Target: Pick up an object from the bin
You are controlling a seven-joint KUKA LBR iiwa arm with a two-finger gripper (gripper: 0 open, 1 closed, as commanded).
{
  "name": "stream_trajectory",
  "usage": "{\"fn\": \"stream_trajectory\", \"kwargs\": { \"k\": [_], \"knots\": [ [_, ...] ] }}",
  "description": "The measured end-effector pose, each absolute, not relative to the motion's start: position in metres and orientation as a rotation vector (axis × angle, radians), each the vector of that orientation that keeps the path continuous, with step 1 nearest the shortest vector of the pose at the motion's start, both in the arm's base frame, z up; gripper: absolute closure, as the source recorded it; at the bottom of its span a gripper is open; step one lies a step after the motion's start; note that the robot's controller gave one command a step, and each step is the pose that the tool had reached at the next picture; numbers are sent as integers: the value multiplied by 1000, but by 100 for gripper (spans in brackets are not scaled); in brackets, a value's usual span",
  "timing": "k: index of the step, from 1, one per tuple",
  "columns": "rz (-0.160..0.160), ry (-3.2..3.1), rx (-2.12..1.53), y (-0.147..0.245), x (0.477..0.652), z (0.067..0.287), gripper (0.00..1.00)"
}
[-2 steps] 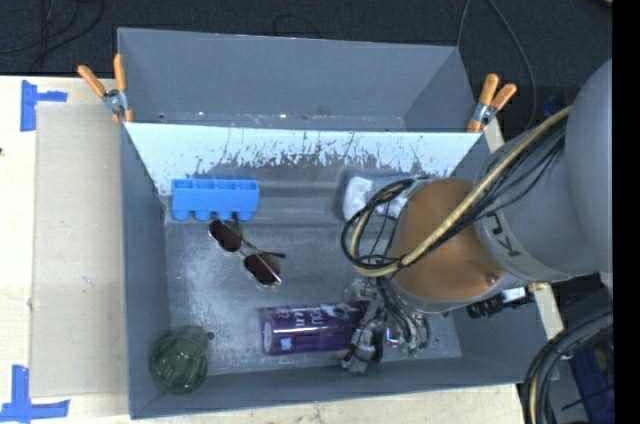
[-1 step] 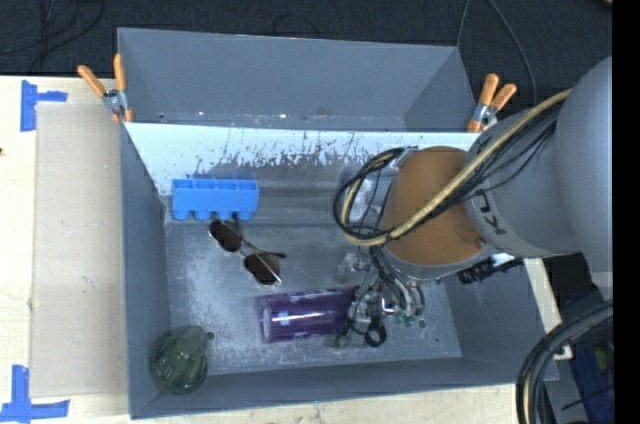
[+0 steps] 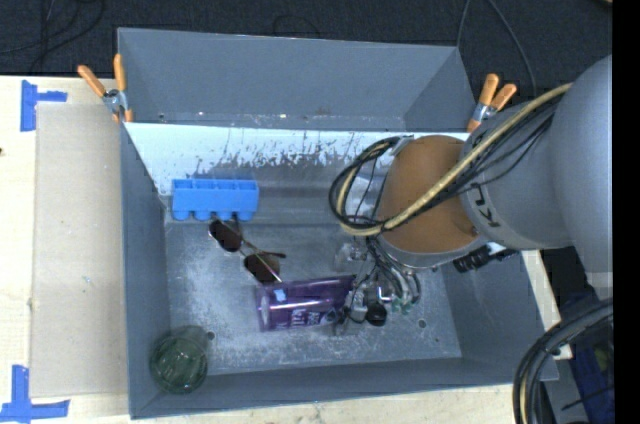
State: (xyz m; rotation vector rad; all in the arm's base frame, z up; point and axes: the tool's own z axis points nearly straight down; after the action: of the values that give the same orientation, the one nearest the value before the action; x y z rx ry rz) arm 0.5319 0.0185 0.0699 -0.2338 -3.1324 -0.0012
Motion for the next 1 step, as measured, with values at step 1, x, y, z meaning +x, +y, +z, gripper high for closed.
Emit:
{"fn": "stream_trajectory", "kwargs": {
  "k": [1],
  "knots": [
    [0,-3135,-133,64,541,70,0]
  ]
}}
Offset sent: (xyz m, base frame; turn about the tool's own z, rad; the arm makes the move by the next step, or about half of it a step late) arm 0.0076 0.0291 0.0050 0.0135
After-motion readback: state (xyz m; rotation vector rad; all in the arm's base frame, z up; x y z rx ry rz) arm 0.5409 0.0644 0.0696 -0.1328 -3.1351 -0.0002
